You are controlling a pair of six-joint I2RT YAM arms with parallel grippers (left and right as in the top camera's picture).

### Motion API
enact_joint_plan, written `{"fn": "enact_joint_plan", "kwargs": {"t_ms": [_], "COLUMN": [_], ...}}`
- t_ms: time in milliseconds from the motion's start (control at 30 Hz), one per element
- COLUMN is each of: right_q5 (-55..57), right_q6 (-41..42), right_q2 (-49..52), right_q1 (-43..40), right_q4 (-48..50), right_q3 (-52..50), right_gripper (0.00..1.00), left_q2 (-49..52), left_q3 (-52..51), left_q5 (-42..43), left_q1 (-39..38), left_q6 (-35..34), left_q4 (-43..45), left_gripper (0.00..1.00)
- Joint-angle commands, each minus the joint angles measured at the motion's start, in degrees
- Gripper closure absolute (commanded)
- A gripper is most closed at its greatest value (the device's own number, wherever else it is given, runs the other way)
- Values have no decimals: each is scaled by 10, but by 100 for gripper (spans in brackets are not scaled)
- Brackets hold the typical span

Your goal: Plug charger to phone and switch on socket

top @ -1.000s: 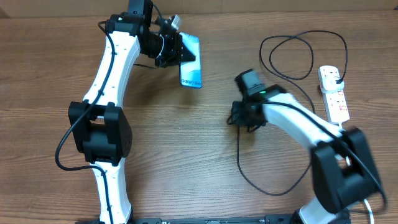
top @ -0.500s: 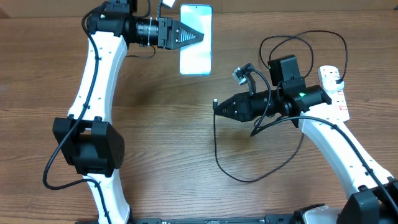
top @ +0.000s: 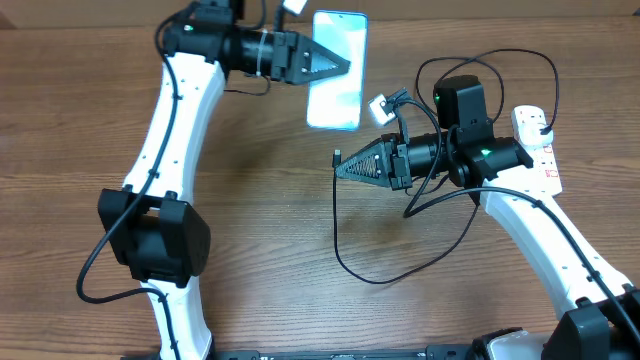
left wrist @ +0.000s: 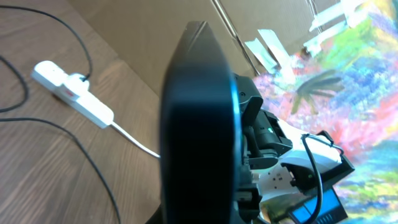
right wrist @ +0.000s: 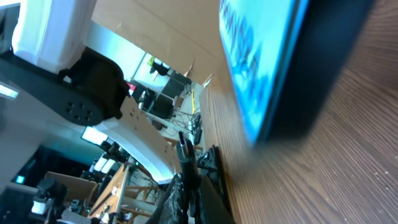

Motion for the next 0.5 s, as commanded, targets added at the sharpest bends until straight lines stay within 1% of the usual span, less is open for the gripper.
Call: {"fn": "enact_joint_plan", "kwargs": {"t_ms": [0,167,300,467], "right_q5": [-15,-2,45,71], "right_q6": [25,30,59,77], "right_q2": [0,0,0,0], "right_q1": [-1,-2,-2,-2], "right_q4": [9,20,40,52], "right_q3": [4,4,4,4], "right_gripper": [96,96,96,96], "left_q2": [-17,-17,-17,-17], "left_q3": [5,5,5,5], "left_q5": [30,30,30,19], "left_q1": [-9,-10,-10,-10], "left_q6": [-20,-23,-29,-52], "left_q4": [11,10,4,-4], "left_gripper": [96,96,96,96]}}
